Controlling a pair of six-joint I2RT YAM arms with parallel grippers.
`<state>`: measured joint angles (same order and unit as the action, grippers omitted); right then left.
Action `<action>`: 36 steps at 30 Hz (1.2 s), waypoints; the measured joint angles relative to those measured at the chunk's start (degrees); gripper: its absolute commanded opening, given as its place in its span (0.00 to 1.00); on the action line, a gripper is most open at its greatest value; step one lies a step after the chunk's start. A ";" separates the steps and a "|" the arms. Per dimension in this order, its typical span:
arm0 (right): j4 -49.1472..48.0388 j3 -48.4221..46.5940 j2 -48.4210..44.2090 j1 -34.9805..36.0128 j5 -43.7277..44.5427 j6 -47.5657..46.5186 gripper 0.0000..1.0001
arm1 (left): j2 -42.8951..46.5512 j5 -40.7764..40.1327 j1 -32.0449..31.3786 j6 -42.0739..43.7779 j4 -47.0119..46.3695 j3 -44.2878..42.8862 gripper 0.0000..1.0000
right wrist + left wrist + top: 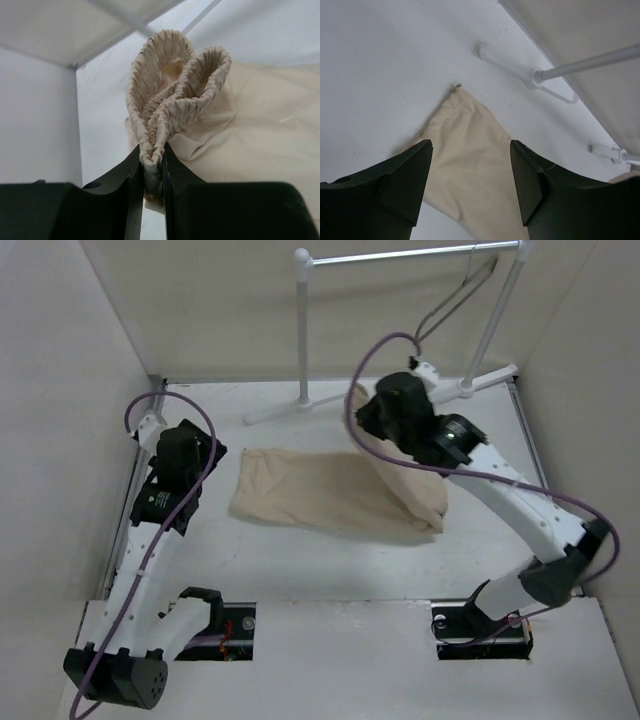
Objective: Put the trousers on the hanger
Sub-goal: Fold the trousers at the center of the board.
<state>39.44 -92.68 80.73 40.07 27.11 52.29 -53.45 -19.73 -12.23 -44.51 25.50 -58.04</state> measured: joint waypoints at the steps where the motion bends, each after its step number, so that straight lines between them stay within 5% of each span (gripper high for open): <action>1: 0.09 -2.38 3.19 2.69 0.70 0.61 0.19 | 0.76 0.61 1.88 0.09 0.13 0.83 0.62; 5: 0.83 -15.47 19.50 12.07 2.95 2.84 0.20 | 2.47 3.87 10.05 0.20 0.63 4.13 0.62; 7: 1.09 -22.38 27.89 15.41 2.84 3.67 0.37 | 3.06 4.98 13.64 0.17 1.25 5.33 0.62; 10: 1.38 -32.92 40.33 19.76 1.31 4.39 0.78 | 4.20 5.79 17.77 0.17 2.03 6.10 0.63; 15: 3.58 -41.38 52.09 23.58 -5.97 3.67 0.89 | 4.37 6.08 19.85 0.24 1.73 6.10 0.64; 20: 0.55 -23.56 40.68 21.38 -10.05 0.87 0.77 | 0.96 6.14 19.10 1.20 0.39 7.41 0.63; 24: -5.81 -1.84 19.78 13.55 -12.74 -1.84 0.28 | -6.60 6.36 13.31 2.75 -1.11 9.16 0.61; 26: -9.42 6.86 10.10 8.59 -13.38 -2.86 0.17 | -11.15 6.32 7.82 3.41 -2.34 9.53 0.59; 31: -15.04 26.36 -4.22 1.01 -16.83 -4.83 0.24 | -22.45 7.30 -4.46 4.90 -6.93 8.22 0.54; 36: -16.85 43.08 -6.21 -2.08 -21.29 -5.35 0.28 | -31.06 7.54 -6.14 5.68 -12.07 7.13 0.53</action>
<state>22.59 -49.60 74.52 38.00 5.82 46.94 -84.51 -12.19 -18.37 -38.83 13.43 -50.92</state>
